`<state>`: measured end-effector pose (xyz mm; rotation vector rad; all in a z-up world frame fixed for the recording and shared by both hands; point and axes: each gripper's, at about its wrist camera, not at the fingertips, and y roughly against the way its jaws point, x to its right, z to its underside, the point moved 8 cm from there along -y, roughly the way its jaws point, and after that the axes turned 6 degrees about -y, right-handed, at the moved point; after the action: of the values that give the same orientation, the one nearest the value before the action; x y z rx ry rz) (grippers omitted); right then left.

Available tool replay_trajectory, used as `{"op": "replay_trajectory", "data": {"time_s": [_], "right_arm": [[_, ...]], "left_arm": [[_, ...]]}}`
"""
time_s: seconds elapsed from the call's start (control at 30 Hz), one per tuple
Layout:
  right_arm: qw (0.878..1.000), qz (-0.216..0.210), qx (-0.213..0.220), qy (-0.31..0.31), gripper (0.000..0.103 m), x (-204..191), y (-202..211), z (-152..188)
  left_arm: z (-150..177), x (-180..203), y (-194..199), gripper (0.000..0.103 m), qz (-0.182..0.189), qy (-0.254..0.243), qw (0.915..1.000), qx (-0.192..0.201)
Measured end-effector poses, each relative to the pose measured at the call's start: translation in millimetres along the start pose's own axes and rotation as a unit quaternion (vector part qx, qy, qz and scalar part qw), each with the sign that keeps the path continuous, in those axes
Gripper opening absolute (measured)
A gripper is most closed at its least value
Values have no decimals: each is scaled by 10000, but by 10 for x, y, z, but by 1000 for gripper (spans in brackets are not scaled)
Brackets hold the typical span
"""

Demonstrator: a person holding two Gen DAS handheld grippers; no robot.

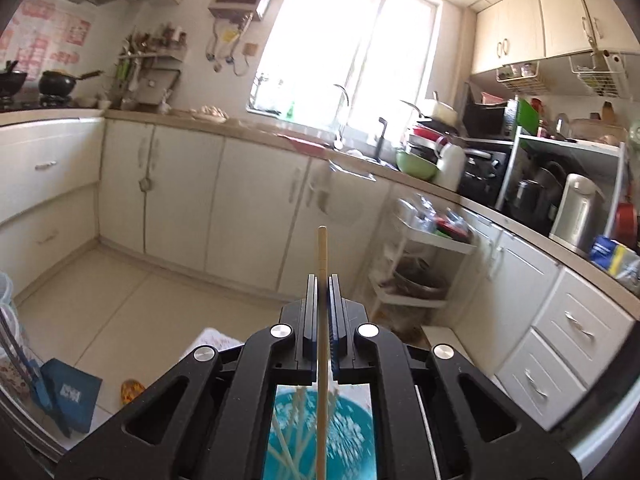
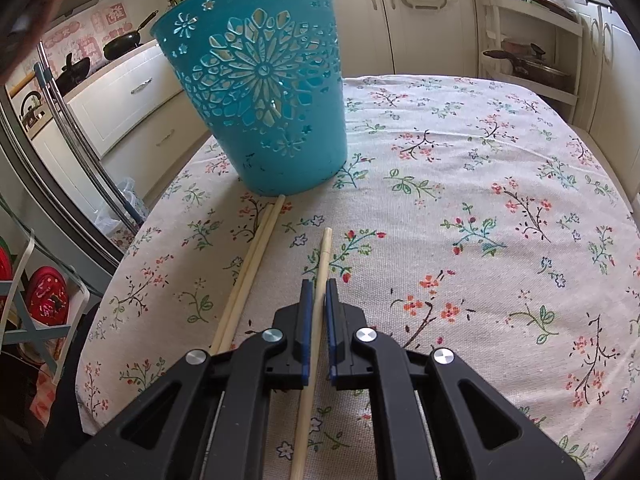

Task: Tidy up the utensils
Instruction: 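Lift the chopstick with the left tool and drop it into the basket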

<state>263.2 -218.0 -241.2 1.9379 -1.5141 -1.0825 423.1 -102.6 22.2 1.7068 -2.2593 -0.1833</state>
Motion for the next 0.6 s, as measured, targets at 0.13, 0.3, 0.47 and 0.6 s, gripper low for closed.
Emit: {"op": "replay_trajectory", "data": {"time_s": [0.13,0.3,0.47,0.6], "right_arm": [[9999,-74,-22,-65,7,12,-7,-8],[9997,-167,-52,-146,7,18,-8,-13],[9996,-204,-66,-172,7,31,-6,-18],[9997,-196,-64,-166,7,29,-5,-18]], "left_arm": [[90,10,-245,5,-200,-61,9998,54],[313,27,-398,5,-301,-93,9995,-95],[557,81,-459,5,-296,-350,9982,-377],[731,113,-439,5,-277,-544,9960,-648]]}}
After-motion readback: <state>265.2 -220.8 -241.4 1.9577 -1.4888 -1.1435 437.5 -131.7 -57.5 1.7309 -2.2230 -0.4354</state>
